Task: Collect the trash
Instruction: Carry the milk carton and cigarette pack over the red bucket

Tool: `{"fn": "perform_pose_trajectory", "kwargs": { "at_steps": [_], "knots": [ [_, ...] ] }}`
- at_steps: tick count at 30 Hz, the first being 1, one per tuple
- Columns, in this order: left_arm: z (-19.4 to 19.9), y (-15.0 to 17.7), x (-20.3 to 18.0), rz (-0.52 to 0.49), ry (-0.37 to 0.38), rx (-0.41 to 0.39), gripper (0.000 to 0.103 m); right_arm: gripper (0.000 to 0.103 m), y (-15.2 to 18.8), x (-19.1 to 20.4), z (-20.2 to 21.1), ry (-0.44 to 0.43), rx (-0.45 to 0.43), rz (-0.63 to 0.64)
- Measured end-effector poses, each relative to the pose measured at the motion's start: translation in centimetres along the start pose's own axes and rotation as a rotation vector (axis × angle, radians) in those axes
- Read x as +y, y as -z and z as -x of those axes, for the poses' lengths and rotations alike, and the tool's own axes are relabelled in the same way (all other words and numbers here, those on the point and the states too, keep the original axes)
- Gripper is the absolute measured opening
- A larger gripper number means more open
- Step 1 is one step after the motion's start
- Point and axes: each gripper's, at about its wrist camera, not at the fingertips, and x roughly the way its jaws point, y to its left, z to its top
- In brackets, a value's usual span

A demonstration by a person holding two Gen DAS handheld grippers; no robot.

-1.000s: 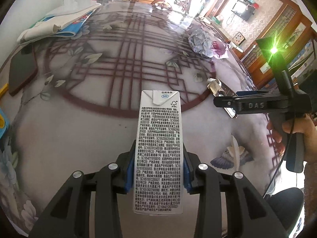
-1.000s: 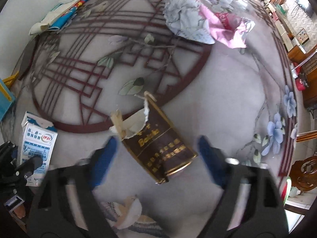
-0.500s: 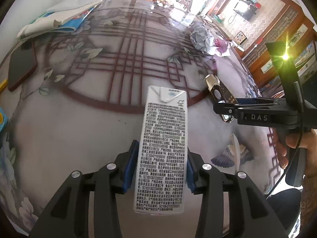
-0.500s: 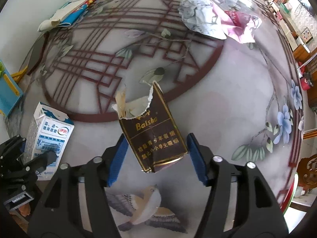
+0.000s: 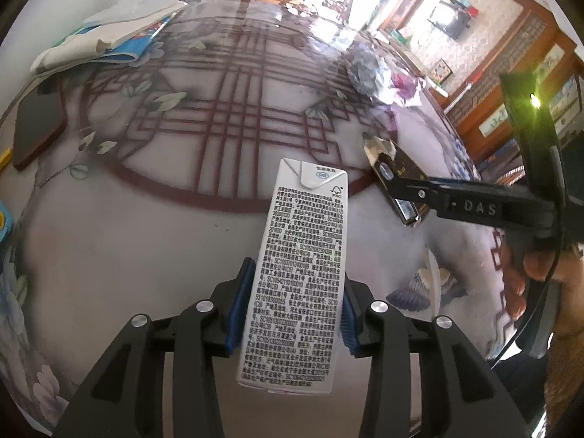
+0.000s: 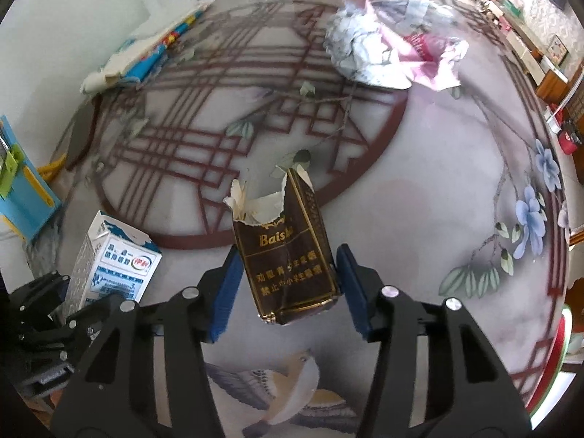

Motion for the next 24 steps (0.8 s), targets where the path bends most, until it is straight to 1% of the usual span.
{"fn": "perform_pose_trajectory", "kwargs": {
  "at_steps": [4,7,11,16,20,23,24],
  "knots": [
    [0.7,-0.3,0.6,0.039,0.008,-0.042,0.039,0.051,1.1,-0.3,1.5,-0.032,-0.055,-0.06],
    [0.8,-0.4,0.5,0.038,0.007,-0.047,0.039,0.051,2.2,-0.2,2.7,-0.041,-0.086,-0.082],
    [0.7,-0.3,0.2,0.027,0.008,-0.045,0.039,0.051,4.4,-0.1,5.3,-0.013,-0.148,-0.09],
    [1.2,-0.3,0.0,0.019,0.0,-0.07,0.039,0.051,6.7,-0.1,7.7,-0.012,-0.202,-0.115],
    [1.4,-0.3,-0.2,0.006,-0.01,-0.085,0.039,0.051,8.7,-0.4,9.3,0.024,-0.244,-0.137],
    [1.8,-0.3,-0.4,-0.011,-0.012,-0.106,0.039,0.051,10.2,-1.3,10.0,0.01,-0.263,-0.193],
    [2.1,-0.3,-0.8,-0.031,-0.019,-0.119,0.039,0.051,10.6,-1.6,10.2,0.003,-0.268,-0.214]
  ]
}}
